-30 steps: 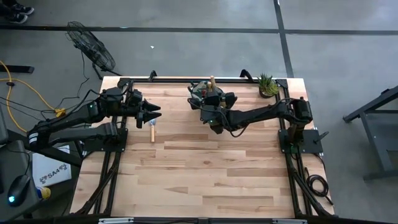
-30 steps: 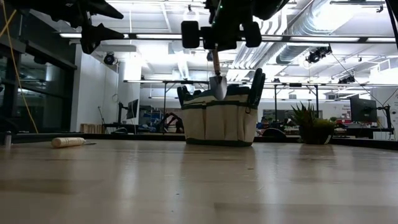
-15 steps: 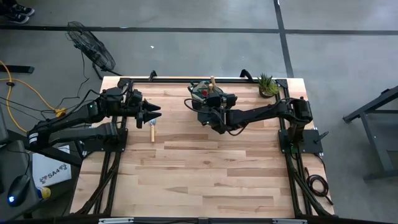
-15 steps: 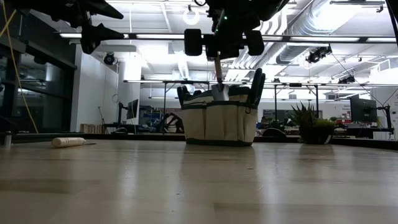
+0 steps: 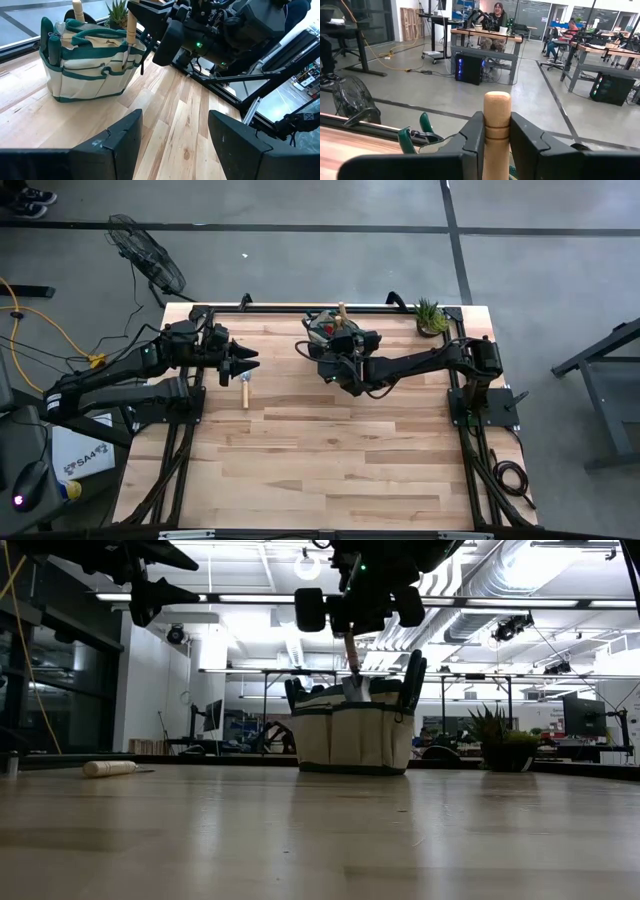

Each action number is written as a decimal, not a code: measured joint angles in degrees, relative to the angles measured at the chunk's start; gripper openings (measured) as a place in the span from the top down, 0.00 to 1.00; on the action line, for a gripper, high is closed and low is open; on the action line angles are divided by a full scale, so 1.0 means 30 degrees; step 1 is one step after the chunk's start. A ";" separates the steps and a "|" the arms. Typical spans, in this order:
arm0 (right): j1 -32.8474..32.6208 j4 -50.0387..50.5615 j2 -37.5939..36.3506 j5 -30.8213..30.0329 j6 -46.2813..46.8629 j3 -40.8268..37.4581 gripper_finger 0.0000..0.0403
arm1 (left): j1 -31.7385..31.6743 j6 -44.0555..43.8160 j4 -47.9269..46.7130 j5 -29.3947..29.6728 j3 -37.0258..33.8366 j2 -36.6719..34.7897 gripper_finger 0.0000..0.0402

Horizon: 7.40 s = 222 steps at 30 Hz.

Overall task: Pick & Place Garden tools in Gardening bag
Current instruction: Put the right trowel into the gardening bag, then put the trowel into the gardening bag

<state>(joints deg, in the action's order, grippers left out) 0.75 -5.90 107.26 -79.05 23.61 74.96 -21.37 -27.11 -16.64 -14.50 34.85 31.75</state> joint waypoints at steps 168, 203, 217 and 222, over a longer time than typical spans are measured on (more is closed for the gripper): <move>0.7561 1.1475 -1.8794 2.3865 -0.2596 -0.9493 0.99 | 0.0000 -1.1260 -1.2867 -0.0039 -0.0007 0.0379 0.45; 1.3930 1.1142 -1.9241 3.1459 -0.7464 -0.9493 0.99 | 0.7918 -2.2770 -1.0933 0.5034 -0.0007 0.4131 0.45; 1.3930 1.0646 -1.9241 3.1540 -0.7471 -0.9493 0.99 | 1.2128 -2.4283 -1.0863 1.1773 -0.0007 0.4131 0.45; 1.3930 1.0649 -1.9241 3.1547 -0.7557 -0.9493 0.99 | 1.2685 -2.4263 -1.0885 1.1982 -0.0007 0.4131 0.45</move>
<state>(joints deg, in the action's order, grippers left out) 42.54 26.05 49.54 15.59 0.93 46.48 16.69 -99.90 -49.30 21.44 34.83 44.14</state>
